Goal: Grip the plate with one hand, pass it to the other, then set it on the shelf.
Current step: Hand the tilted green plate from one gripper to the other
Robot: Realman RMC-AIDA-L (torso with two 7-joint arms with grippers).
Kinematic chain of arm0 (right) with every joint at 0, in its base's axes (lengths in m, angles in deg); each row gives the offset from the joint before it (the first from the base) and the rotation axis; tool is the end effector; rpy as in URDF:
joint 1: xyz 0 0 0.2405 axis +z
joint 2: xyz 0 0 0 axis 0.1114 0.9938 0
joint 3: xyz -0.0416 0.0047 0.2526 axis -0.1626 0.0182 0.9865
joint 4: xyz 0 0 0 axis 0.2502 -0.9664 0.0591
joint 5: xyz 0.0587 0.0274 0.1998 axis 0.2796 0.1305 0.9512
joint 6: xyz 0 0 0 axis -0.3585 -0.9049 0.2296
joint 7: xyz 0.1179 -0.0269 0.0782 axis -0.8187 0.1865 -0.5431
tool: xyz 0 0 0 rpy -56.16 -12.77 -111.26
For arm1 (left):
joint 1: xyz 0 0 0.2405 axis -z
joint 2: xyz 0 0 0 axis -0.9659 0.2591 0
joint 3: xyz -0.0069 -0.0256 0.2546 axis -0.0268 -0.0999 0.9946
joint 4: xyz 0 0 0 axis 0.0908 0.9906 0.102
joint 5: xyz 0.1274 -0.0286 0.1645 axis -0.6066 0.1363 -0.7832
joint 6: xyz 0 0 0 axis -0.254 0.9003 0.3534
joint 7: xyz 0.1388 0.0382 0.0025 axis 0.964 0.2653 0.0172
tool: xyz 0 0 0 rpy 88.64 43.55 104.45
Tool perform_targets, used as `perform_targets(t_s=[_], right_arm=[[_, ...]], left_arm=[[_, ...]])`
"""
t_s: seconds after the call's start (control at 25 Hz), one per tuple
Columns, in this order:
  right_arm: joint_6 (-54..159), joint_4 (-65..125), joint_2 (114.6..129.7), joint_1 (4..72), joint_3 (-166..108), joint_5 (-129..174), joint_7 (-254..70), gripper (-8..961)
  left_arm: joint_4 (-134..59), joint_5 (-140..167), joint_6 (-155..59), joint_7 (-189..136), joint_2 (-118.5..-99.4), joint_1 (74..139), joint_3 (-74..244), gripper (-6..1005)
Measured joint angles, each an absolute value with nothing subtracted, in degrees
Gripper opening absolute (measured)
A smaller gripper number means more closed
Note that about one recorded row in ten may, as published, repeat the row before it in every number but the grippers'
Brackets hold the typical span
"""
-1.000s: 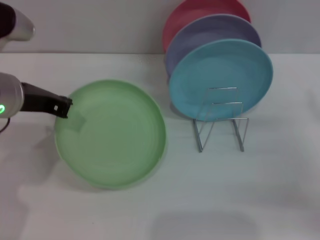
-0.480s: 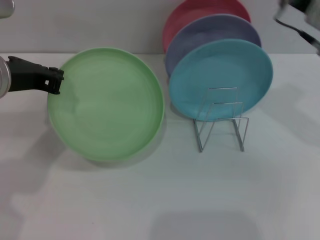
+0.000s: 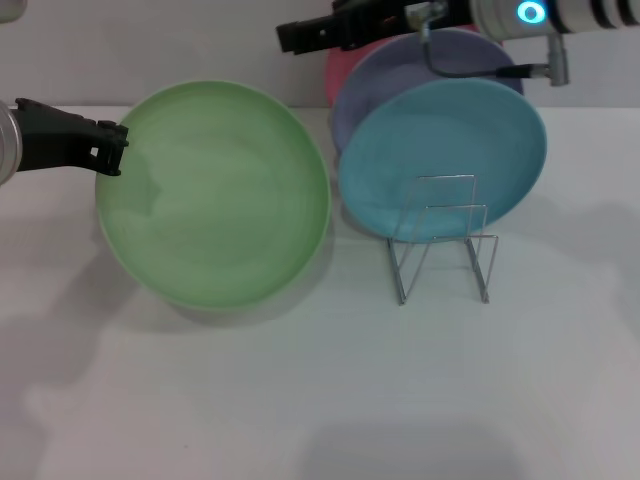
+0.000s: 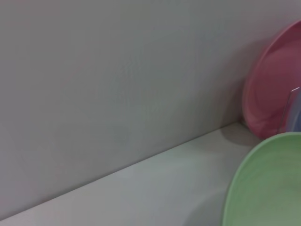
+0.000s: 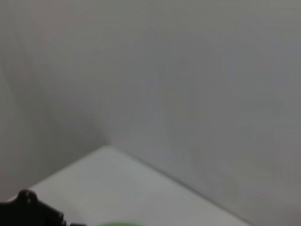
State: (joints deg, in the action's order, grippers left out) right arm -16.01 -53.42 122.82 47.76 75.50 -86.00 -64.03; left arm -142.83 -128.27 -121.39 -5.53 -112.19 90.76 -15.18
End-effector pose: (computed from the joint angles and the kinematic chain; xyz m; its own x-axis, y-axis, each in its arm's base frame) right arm 0.0523 0.4142 0.0257 0.8064 -0.4264 -0.4098 -0.5732 -0.7342 -0.3639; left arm -0.1656 0.3522 0.0691 0.8124 0.5191 0.2657 0.5228 -0.4464 -0.7262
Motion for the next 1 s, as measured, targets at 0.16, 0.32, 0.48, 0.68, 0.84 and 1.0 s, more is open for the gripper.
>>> perform_targets(t_s=[0.16,0.32,0.48,0.68,0.84,1.0], right_arm=[[-17.4,-50.7,123.12,50.9,75.1,-90.3,-66.3,808],[-17.7,-46.3,123.21,54.1,74.9,-92.3,-66.9,807],[-18.0,-41.7,123.76,57.0,74.2,-95.0,-66.8,806],[-17.7,-39.6,124.32,58.7,72.7,-96.1,-66.0,804],[-17.5,-39.0,124.55,59.2,72.4,-96.1,-65.6,803],[-16.1,-36.7,124.78,60.4,71.6,-97.0,-65.4,801]], left_arm=[[-142.9,-128.1,-121.0,-5.5,-112.18,90.7,-15.2,60],[-142.9,-127.9,-120.9,-5.5,-112.18,90.8,-15.2,64],[-142.9,-127.9,-120.9,-5.5,-112.23,90.9,-15.2,67],[-142.6,-127.9,-120.6,-5.5,-112.26,90.9,-15.2,72],[-142.6,-127.9,-120.4,-5.5,-112.27,91.0,-15.2,76],[-142.4,-127.9,-120.3,-5.5,-112.27,91.1,-15.2,79]])
